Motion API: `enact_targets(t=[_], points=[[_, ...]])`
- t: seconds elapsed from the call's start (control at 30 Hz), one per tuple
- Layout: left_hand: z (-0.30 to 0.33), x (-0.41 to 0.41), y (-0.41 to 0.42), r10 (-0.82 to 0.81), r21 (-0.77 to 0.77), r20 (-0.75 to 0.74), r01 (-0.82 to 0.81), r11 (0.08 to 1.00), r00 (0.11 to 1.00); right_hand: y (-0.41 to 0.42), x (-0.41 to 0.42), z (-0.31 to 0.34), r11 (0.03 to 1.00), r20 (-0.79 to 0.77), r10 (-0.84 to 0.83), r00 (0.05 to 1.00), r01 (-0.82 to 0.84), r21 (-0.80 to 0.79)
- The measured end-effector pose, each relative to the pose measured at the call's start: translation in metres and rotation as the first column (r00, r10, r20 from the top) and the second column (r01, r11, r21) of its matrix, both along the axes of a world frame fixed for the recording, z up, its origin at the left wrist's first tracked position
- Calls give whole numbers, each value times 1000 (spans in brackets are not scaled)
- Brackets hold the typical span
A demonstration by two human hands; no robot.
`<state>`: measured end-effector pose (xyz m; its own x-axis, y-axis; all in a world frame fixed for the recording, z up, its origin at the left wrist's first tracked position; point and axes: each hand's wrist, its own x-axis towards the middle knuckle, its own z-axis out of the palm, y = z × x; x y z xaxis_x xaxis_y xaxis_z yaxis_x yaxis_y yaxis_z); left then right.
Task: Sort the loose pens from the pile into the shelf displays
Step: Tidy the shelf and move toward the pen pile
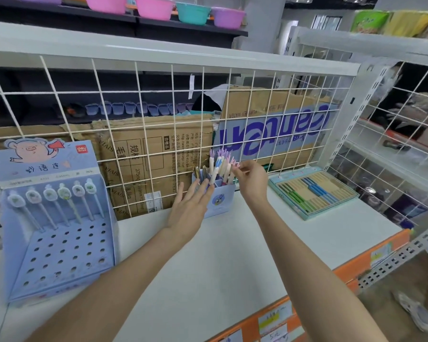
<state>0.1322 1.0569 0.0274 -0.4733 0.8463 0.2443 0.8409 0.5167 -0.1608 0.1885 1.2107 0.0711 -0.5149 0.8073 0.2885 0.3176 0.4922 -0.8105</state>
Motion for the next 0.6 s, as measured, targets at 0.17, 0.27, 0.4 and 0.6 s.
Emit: enact_targets(t=[0.17,0.27,0.4,0.6], points=[[1,4,-14,27,60,-7,-26,998,1000,0,5,-6,997,143,-10,990,-1,77],[-2,4,-35,4,202,-4,-3,979,1000,-18,21,-12,998,76,-36,996,33,50],[9,9,-78,52,313,-5,-48,948,999,-67,32,-15,982,-43,75,996,-67,176],[15,20,-184,292,353,40,-287,890,956,-166,26,-24,781,85,536,840,-531,329]])
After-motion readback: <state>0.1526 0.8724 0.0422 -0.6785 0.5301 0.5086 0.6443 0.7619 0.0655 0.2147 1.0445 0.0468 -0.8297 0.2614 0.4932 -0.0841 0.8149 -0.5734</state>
